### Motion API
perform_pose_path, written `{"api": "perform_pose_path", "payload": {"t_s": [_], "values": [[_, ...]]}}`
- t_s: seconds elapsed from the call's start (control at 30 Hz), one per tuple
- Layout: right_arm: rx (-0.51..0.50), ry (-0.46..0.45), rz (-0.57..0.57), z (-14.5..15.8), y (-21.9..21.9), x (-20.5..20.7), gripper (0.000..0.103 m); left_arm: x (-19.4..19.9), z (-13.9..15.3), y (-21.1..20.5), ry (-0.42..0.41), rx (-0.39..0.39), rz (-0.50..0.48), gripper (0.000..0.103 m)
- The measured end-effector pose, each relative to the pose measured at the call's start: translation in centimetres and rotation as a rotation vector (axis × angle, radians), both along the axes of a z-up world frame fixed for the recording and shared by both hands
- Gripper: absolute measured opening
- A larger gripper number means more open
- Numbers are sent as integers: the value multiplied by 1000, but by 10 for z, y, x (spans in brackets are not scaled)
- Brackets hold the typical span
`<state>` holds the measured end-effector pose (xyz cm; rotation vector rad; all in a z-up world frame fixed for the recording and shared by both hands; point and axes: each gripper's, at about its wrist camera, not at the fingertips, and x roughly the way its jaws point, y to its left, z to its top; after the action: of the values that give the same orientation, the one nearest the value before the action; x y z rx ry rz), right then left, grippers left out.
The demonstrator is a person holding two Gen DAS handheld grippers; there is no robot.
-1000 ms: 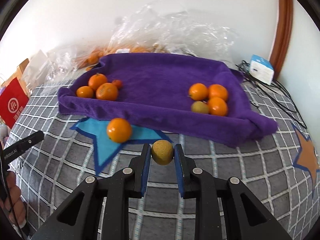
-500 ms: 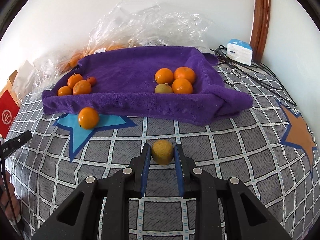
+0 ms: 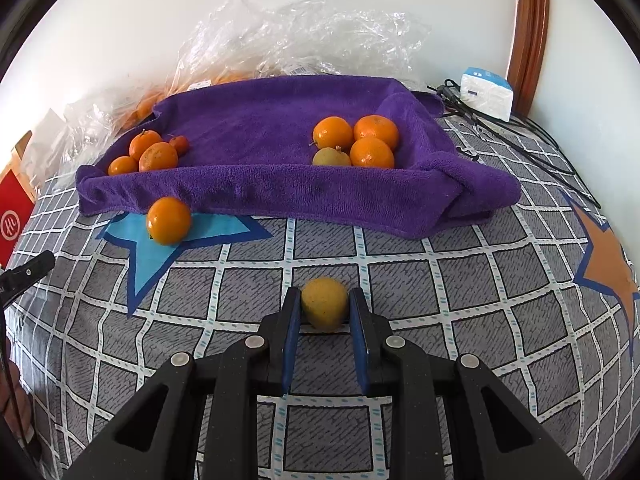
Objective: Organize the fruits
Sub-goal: 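Lift the yellow citrus with the right tool while the left tool approaches the orange on the star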
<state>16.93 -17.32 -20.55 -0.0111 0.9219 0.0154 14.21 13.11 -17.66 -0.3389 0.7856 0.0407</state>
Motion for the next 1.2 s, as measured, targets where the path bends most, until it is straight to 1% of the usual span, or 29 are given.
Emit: {"api": "perform_pose_path", "payload": {"t_s": [0.17,0.33,0.43,0.5,0.53,0.6,0.7,0.73,0.9,1.0,1.03,1.1,1.2], "values": [[7,-5,-1,3,-1,-3,24,1,-1,0,5,2,-6,42],[34,-14,-11,10,-5,-5,24,2,-1,-3,14,10,-29,42],[28,-22,-4,14,-4,-5,24,2,0,-4,19,5,-40,42],[14,-30,-4,17,-4,-6,24,1,0,-6,27,0,-50,48],[8,-36,-2,20,-4,-7,24,0,1,-7,30,-1,-60,50],[3,-48,4,24,-5,-9,24,-2,2,-11,35,20,-69,55],[1,-60,6,29,-8,-10,24,0,-1,-14,72,40,-69,55],[2,-61,5,30,-9,-11,24,-1,-1,-14,65,42,-69,56],[29,-69,1,33,-17,-11,24,-5,0,-12,84,25,-37,57],[26,-69,1,31,-19,-12,24,-3,1,-18,112,51,-36,57],[27,-68,1,31,-20,-12,24,-2,3,-19,120,46,-43,57],[30,-73,0,32,-24,-14,24,2,8,-24,117,10,-74,56],[22,-84,-9,36,-31,-16,24,11,20,-39,84,21,-110,58]]}}
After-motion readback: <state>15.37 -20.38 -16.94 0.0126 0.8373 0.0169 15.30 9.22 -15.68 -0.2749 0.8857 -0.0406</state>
